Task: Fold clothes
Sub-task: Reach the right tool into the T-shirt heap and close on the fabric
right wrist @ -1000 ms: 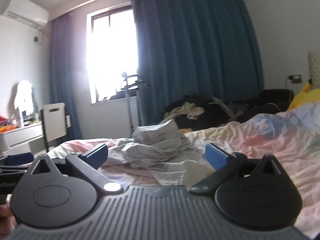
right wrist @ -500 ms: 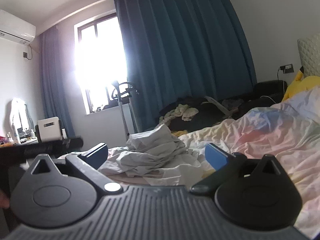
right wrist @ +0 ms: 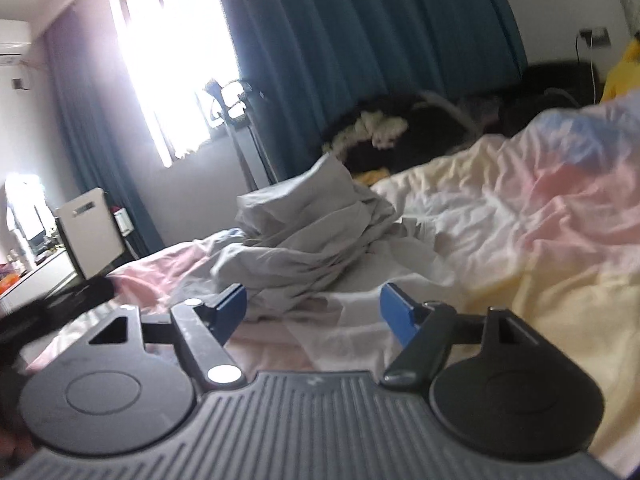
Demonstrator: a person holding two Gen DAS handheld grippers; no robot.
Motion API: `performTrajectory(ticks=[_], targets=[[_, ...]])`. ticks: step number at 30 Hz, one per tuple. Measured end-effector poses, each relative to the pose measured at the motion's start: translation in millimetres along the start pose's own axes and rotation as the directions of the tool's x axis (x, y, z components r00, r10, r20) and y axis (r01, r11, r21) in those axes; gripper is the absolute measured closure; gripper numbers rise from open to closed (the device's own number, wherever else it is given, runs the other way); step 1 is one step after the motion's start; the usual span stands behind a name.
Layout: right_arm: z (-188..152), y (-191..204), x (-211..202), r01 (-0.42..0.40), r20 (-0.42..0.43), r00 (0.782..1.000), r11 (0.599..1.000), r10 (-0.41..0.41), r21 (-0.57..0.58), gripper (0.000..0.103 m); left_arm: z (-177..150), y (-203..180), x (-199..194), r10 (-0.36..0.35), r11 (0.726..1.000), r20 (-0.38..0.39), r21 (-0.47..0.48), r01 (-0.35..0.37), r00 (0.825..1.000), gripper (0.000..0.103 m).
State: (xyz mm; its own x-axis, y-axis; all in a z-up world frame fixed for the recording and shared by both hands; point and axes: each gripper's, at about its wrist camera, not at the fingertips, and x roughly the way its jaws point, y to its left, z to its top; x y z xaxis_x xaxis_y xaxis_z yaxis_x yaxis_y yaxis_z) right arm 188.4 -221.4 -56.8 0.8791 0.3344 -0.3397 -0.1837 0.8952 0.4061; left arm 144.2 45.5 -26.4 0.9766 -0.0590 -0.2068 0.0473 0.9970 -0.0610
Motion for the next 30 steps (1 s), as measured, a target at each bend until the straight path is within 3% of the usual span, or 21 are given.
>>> performTrajectory(ticks=[2,7,12,14,16,21,25,30], targets=[[13,-1,36,0.012,-0.022,1.0,0.999,-0.011,0.039,0.039,-6,9,10,0.012,1.0,-0.011,-0.011,-0.012,1.0,0.0],[49,1,115,0.055,-0.031,0.998,0.991,-0.052,0.12,0.039,-19,29,33,-0.014,0.993,-0.072,-0.118,0.006,0.997,0.0],[64,-5,166,0.193,-0.071,0.981,0.953,-0.182,0.235,0.041,-27,32,41,-0.021,0.992,-0.094,-0.128,0.008,0.995,0.0],[63,-8,174,0.191,-0.066,0.981,0.948,-0.18,0.254,0.056,-28,33,42,-0.02,0.99,-0.1,-0.138,0.006,0.995,0.0],[61,-7,177,0.188,-0.064,0.982,0.955,-0.178,0.229,0.086,-29,34,42,-0.011,0.988,-0.104,-0.154,-0.005,0.995,0.0],[56,-4,151,0.158,-0.007,0.987,0.964,-0.16,0.215,0.094,-31,38,49,0.011,0.978,-0.123,-0.207,-0.036,0.992,0.0],[53,6,96,0.08,0.025,0.996,0.98,-0.086,0.181,0.095,-31,32,49,-0.007,0.983,-0.137,-0.184,-0.018,0.99,0.0],[49,21,18,-0.011,0.043,0.999,0.992,0.005,0.127,0.095,-23,26,34,-0.057,0.984,-0.098,-0.174,0.039,0.994,0.0]])
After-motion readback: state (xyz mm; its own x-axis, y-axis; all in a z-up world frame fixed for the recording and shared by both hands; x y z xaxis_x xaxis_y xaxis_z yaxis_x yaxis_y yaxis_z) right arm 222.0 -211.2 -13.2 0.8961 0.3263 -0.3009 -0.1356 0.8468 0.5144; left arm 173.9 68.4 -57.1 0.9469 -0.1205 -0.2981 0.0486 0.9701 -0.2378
